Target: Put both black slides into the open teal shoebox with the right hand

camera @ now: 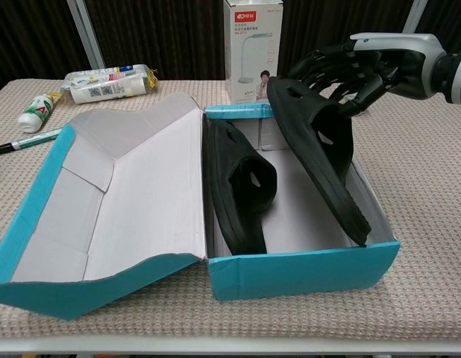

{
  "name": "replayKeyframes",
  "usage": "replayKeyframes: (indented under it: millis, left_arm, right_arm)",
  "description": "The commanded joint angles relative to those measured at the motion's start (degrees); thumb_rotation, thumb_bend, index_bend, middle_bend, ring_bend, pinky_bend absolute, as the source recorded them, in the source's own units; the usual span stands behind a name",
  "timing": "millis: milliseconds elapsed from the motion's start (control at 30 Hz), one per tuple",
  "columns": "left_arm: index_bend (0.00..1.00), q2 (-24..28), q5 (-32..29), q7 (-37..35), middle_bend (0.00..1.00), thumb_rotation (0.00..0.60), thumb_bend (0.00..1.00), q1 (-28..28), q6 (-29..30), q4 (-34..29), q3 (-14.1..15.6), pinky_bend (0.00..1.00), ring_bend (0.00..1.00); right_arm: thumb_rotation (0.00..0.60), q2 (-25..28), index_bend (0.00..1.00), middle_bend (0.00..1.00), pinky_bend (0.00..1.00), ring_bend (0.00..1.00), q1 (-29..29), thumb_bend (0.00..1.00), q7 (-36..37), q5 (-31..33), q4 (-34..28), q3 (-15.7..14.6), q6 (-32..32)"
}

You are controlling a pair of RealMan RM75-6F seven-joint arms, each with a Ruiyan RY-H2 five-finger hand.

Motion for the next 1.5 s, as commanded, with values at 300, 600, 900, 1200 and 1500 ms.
replayKeyframes:
  millis: [300,600,900,1200,1500]
  left_arm:
    - [0.28,-0.25,0.36,-0.8,0.24,0.6,0.09,0.08,0.49,0.62,-0.09,0.22,0.16]
    - [0.28,-0.4,0.57,-0.76,0.24,0.6,0.09,-0.15,0.14,0.86,0.03,0.22,0.16]
    - [0.28,-0.48,0.68,-0.73,0.24,0.6,0.09,-0.2,0.16,0.88,0.07,0.22,0.16]
    - [0.28,-0.91,0.77,-1.17,0.24,0.6,0.09,-0.12,0.41,1.61,0.09,0.22,0.16]
    - [0.28,-1.26,0.72,-1.77,0.24,0.6,0.09,-0.17,0.19,2.3,0.16,0.22,0.16]
  right_arm:
    - [0.6,-1.97,0.28,0.42,0.4,0.24,1.31,0.24,-0.77,1.58,1.97,-1.17,-0.6]
    - [0.6,-2.98,0.28,0.42,0.4,0.24,2.42,0.25,-2.72,2.42,3.54,-2.15,-1.92]
    - [0.6,-4.28,0.28,0.43,0.4,0.24,3.79,0.27,-8.04,4.02,4.5,-2.26,-3.35]
    - [0.6,-7.05,0.28,0.42,0.4,0.24,4.12,0.27,-12.91,5.65,6.02,-1.91,-2.55]
    - [0.6,-9.04,0.28,0.43,0.4,0.24,3.98,0.27,-14.79,6.24,7.59,-2.59,-2.74]
